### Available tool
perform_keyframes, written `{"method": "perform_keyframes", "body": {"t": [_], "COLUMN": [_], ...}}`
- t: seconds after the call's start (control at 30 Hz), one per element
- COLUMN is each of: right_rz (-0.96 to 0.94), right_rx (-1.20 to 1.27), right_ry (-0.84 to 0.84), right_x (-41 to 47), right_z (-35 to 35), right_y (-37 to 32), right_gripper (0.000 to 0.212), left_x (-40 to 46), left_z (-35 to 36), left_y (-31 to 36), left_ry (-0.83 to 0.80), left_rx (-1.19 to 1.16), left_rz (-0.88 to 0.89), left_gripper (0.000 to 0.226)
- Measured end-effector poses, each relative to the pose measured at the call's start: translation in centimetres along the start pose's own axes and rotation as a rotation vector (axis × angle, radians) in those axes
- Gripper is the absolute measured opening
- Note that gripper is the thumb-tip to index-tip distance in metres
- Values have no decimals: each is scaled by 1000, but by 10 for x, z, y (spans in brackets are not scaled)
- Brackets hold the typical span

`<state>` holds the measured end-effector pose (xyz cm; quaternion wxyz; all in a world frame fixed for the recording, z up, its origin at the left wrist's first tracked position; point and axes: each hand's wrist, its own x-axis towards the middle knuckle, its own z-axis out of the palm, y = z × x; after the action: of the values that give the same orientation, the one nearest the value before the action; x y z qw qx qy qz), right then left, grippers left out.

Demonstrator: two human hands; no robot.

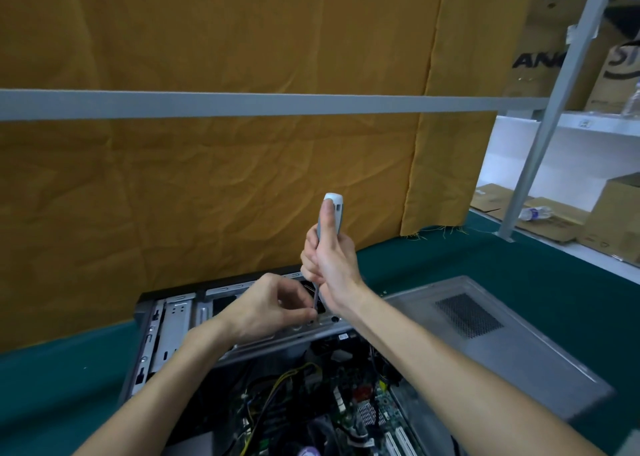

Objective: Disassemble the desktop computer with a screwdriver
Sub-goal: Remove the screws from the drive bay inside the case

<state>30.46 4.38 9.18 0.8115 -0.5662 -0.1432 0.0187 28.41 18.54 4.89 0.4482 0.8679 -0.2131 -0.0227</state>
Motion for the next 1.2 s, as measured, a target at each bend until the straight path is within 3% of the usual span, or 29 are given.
{"method": "perform_keyframes", "body": {"t": [0.67, 0.8, 0.97, 1.1, 1.2], "right_rz": [-57, -185, -294, -210, -101], "right_rx": [-65, -185, -122, -121, -115], "right_ry": [-59, -17, 26, -76, -166], "right_x": [-2, -3, -2, 2, 9], "right_z": [3, 1, 12, 19, 16], "right_y": [13, 8, -2, -4, -11], "right_gripper": [71, 57, 43, 56, 62], "left_x": [-1, 1, 1, 0, -1], "left_z": [-4, -4, 0, 0, -2], "left_y": [-9, -8, -2, 6, 11], "left_ry": [-31, -40, -42, -59, -75], "left_rx": [-7, 37, 122, 102, -22], "left_rz": [21, 18, 20, 61, 33], "left_gripper": [8, 8, 10, 32, 17]}}
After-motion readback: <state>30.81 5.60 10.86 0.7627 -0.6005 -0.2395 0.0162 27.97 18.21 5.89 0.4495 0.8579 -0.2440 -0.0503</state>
